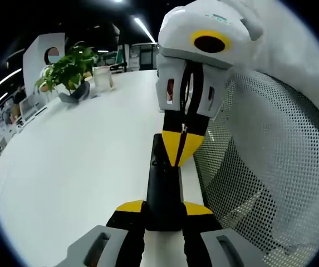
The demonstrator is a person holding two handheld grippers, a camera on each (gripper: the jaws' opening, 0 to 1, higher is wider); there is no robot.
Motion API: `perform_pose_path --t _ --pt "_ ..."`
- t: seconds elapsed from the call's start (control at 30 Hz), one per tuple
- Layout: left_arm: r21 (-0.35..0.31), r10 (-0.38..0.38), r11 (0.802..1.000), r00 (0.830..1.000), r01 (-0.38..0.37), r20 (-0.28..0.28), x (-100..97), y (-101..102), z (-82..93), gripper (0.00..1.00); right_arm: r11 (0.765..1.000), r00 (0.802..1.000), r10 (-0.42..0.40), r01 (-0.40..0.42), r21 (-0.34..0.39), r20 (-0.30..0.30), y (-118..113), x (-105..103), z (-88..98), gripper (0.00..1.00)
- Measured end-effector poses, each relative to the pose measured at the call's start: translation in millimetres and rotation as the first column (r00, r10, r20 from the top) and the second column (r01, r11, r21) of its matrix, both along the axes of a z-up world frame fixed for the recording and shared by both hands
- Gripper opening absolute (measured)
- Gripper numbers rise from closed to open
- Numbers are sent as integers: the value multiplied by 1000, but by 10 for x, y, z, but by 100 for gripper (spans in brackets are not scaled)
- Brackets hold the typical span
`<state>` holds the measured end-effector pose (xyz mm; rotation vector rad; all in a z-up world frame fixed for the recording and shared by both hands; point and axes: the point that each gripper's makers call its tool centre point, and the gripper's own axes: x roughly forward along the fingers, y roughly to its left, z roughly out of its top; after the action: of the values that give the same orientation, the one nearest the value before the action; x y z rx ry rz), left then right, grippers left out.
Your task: Press the specified remote control buttons in sequence, fully releasing each button before pressing the next.
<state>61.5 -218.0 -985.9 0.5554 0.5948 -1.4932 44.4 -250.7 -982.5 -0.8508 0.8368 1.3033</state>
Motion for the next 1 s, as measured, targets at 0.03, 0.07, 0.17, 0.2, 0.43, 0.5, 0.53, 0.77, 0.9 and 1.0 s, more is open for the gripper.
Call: perform_pose_path --t 0.03,0.07,0.17,0.2,0.43,0.5,0.53,0.77,0.9,1.0 --pt "0 0 1000 1000 0 1 1 0 0 24 1000 1000 -25 25 17 -14 3 2 2 0" --pt "0 0 1000 1000 0 0 1 0 0 24 998 998 -49 50 32 -32 2 6 6 0" --pt "-1 1 1000 1000 -1 0 1 0 1 24 989 988 -132 137 62 -78 -9 30 21 0" --pt "-1 1 1000 1000 -1 0 2 0 1 24 991 990 -120 124 57 -69 -13 37 24 0" --pt "0 -1 1000 1000 1 1 6 -3 -2 24 989 989 -144 145 40 -30 -58 160 39 0" --pt "0 0 1000 1000 0 1 9 -4 -5 24 990 990 -138 139 37 -30 -57 151 32 0" --pt "0 -1 1000 1000 1 1 9 -5 -6 24 990 990 -135 136 36 -31 -57 148 31 0" --pt "1 -1 1000 1000 1 1 13 -5 -7 24 995 995 -100 101 15 -13 -34 152 30 0" --pt "-2 1 1000 1000 -1 -6 10 -10 -7 24 998 998 -58 58 -15 -8 -35 155 21 0" --pt "0 0 1000 1000 0 -3 12 -11 -8 24 999 999 -34 34 -29 -1 -34 161 17 0"
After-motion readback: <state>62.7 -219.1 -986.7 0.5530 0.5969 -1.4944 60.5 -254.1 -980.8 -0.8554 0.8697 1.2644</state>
